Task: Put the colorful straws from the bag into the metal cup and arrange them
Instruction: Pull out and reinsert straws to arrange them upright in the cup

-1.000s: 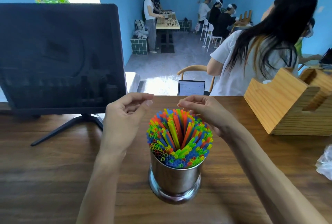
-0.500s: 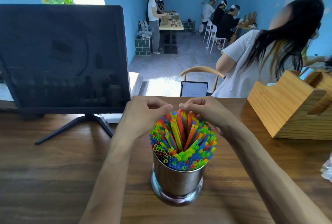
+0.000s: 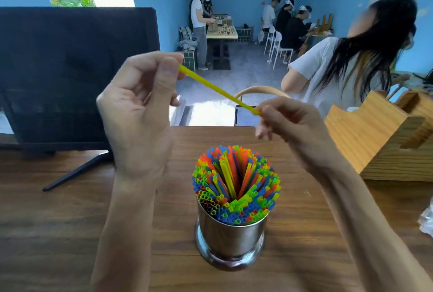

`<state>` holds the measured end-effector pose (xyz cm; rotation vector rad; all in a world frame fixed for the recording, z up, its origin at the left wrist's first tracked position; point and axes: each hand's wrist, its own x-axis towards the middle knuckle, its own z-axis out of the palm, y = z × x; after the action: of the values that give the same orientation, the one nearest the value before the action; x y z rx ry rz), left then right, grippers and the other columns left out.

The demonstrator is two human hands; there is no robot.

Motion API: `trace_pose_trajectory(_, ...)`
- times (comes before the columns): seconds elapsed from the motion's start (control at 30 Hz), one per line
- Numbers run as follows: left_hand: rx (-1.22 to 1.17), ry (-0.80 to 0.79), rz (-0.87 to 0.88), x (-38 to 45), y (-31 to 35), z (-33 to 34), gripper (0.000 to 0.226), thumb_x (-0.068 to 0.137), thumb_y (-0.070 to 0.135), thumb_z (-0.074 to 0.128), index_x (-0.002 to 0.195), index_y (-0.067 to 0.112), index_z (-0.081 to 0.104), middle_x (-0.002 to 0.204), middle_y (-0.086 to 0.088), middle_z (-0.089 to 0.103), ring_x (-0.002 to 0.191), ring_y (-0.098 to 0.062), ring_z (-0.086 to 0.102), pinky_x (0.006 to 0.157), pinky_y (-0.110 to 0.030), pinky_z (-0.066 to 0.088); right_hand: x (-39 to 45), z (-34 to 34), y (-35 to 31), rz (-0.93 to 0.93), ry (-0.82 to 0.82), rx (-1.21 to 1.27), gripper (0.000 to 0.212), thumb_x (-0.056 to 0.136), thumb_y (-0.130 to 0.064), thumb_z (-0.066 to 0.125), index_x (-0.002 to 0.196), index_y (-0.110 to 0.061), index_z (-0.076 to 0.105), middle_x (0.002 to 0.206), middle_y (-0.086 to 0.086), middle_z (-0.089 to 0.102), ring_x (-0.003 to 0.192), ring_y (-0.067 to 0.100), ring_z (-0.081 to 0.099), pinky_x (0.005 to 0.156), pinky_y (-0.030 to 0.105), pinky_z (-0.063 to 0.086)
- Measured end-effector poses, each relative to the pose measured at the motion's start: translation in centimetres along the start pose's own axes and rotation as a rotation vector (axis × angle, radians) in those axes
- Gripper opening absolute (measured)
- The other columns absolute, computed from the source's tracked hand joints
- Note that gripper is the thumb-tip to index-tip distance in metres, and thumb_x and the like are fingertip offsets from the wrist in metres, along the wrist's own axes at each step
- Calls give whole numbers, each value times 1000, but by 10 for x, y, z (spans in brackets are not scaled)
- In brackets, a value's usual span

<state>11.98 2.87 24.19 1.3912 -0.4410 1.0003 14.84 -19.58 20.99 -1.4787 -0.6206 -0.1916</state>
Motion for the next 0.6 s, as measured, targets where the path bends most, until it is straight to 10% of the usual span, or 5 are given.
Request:
trace_pose_trajectory(0.2,338,-814,-438,-11,-27,-27,4,87,40,77,87,38,81,86,13,78,74,0,67,66,-11,49,-6,-37,-11,61,277,366,40,49,-58,94,70,-28,78,59,-11,63,50,-1,60,41,11,38)
trace_pose_trajectory(0.43,590,-843,-565,-20,-58,-7,11,85,50,76,82,39,79,78,28,71,75,9,63,63,-11,44,-11,-20,-13,-48,162,4,31,86,-53,71,75,-25,76,73,3,70,66,21,71,49,25,49)
trace_pose_trajectory(0.5,580,-827,-578,-19,-60,-5,12,85,47,77,79,37,80,76,24,73,77,8,65,67,-18,47,-13,-11,-8,-49,83,-149,12,94,-35,66,92,-27,76,71,5,72,64,19,71,54,25,52)
trace_pose_trajectory(0.6,577,-748,-492,-18,-56,-2,11,86,45,77,78,39,79,77,23,73,78,5,65,61,-8,43,-23,5,5,-47,-19,-376,40,96,-25,69,132,-35,55,73,2,74,65,15,71,61,22,52)
